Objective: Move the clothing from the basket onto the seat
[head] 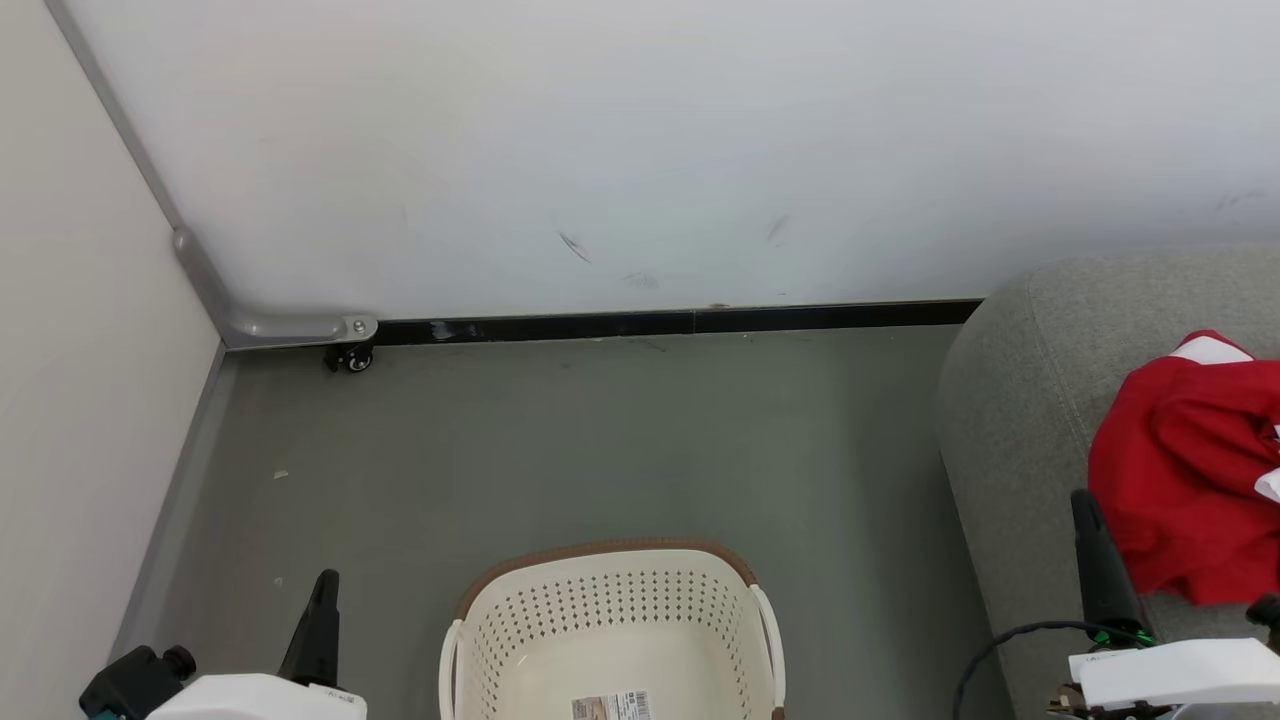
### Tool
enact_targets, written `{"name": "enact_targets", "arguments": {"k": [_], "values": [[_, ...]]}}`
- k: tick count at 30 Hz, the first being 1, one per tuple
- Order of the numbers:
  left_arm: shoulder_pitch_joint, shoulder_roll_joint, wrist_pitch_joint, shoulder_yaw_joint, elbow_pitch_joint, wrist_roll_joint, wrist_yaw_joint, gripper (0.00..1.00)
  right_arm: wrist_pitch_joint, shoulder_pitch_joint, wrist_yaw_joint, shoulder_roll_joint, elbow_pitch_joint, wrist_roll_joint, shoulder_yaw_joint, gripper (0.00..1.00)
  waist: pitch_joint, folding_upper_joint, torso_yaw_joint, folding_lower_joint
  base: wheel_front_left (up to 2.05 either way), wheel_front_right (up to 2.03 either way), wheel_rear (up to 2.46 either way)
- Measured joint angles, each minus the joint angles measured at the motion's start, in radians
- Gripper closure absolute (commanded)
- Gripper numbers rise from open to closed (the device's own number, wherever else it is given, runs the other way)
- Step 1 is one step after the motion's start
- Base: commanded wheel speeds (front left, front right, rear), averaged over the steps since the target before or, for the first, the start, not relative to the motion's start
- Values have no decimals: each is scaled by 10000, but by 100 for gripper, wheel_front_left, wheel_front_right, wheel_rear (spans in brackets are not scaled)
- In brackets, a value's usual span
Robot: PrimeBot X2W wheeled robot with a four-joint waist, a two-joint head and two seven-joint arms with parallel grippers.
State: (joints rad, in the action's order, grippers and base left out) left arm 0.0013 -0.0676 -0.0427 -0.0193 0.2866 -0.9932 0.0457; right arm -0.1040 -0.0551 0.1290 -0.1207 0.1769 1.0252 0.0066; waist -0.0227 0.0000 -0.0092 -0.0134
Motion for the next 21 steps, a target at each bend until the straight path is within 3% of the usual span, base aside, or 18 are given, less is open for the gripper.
{"name": "enact_targets", "arguments": {"k": [12,21], "values": [[-92,50,313,221,2,-1252,167,100,313,231,-13,42,234,1333,-92,100,92,0,19,84,0,0,0],[-275,84,548,378,-2,-2150,265,100,546,444,-15,82,328,2345,-255,100,158,0,34,107,0,0,0]]}}
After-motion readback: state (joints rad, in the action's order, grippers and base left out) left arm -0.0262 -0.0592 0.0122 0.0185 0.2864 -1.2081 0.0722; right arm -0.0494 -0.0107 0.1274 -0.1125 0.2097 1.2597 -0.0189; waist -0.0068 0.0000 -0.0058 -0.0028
